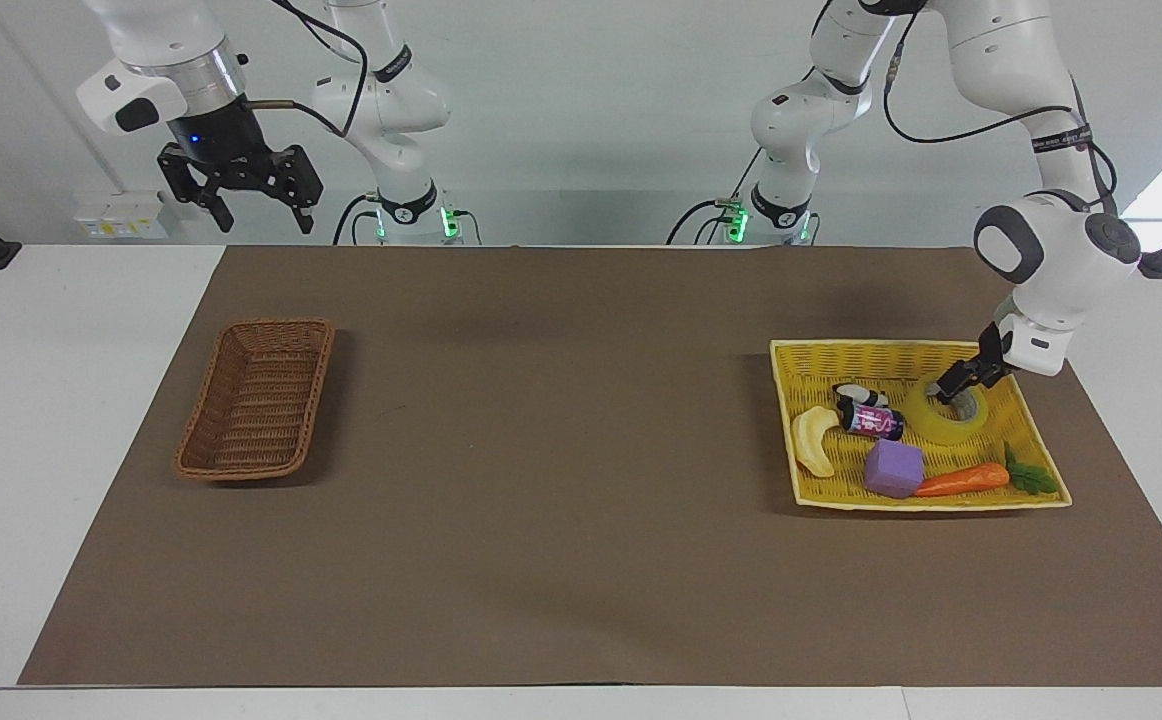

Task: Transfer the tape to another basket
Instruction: 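Lower the left gripper into the yellow basket and grasp the tape roll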

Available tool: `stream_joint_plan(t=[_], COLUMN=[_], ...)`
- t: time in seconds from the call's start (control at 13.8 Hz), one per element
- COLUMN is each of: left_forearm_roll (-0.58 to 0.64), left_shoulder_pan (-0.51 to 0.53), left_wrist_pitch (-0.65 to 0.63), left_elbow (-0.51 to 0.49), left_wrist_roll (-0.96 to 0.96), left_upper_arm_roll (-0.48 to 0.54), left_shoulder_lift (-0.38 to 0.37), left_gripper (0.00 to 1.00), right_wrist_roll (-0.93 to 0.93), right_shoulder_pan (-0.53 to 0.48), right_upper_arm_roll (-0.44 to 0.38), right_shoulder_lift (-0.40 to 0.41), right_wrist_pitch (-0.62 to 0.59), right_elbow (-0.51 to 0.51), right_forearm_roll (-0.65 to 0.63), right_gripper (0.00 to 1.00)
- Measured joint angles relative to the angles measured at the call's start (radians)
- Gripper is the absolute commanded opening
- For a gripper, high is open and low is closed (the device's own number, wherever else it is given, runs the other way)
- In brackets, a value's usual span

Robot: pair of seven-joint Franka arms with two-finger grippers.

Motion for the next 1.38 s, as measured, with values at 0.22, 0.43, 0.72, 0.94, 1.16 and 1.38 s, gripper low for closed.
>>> stream_joint_plan(t=[0.22, 0.43, 0.72, 0.94, 1.16, 1.38], left_forearm_roll=[0.0, 0.0, 0.0, 0.0, 0.0, 0.0], left_shoulder_pan=[0.0, 0.0, 0.0, 0.0, -0.005, -0.03], left_wrist_pitch=[0.001, 0.002, -0.001, -0.048, -0.144, -0.247], left_elbow=[-0.009, -0.021, -0.02, 0.011, 0.092, 0.165], left_wrist_roll=[0.0, 0.0, 0.001, 0.001, 0.001, 0.001], left_upper_arm_roll=[-0.001, -0.001, -0.003, -0.01, -0.017, -0.023], left_shoulder_lift=[0.002, 0.002, 0.002, 0.002, 0.0, -0.011], left_gripper=[0.25, 0.0, 0.0, 0.0, 0.0, 0.0], right_wrist_roll=[0.0, 0.0, 0.0, 0.0, 0.0, 0.0], right_shoulder_pan=[0.0, 0.0, 0.0, 0.0, 0.0, 0.0], right_upper_arm_roll=[0.0, 0.0, 0.0, 0.0, 0.0, 0.0], right_shoulder_lift=[0.0, 0.0, 0.0, 0.0, 0.0, 0.0], right_wrist_pitch=[0.0, 0.0, 0.0, 0.0, 0.0, 0.0], right_elbow=[0.0, 0.0, 0.0, 0.0, 0.0, 0.0], right_forearm_roll=[0.0, 0.0, 0.0, 0.0, 0.0, 0.0], right_gripper=[1.0, 1.0, 1.0, 1.0, 1.0, 1.0])
